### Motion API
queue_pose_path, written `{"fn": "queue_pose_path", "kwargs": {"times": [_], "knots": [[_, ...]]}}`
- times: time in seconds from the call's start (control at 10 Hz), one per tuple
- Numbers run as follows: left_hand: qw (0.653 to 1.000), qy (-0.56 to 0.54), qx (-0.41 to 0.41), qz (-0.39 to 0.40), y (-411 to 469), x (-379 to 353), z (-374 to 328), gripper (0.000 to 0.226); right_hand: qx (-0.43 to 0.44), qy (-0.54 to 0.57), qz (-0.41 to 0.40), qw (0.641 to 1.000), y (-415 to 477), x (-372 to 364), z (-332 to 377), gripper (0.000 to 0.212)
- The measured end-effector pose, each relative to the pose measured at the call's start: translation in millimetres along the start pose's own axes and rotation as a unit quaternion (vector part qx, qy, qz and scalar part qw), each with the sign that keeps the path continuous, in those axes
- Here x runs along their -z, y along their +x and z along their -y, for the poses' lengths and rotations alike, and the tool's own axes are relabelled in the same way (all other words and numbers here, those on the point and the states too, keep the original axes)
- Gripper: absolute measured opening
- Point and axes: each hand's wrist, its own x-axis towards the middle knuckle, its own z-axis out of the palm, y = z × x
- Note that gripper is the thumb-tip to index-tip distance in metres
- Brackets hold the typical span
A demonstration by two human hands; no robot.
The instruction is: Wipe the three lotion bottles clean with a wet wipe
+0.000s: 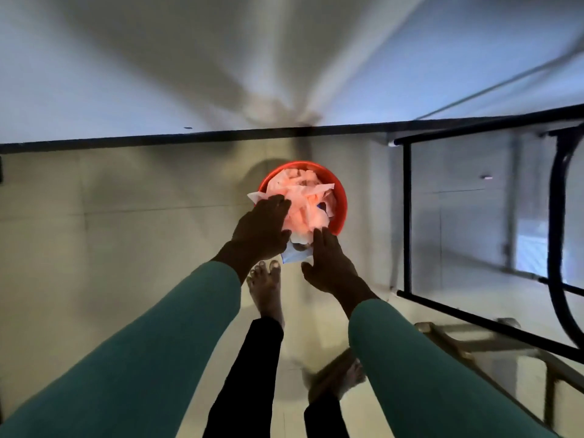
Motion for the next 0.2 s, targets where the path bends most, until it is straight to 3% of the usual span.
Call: {"fn": "queue_pose_path", "kwargs": {"times": [0.1, 0.2], "knots": [[0.997, 0.049, -0.040, 0.048, 31.6, -26.3, 21.6, 0.085, -0.012, -0.017, 0.011, 1.000, 25.3, -3.4, -6.4, 0.091], [0.999, -0.007, -0.031, 0.001, 37.0, -37.0, 35.9, 0.083, -0.021, 0.010, -0.015, 1.000, 32.4, -5.3, -4.1, 0.082]]}}
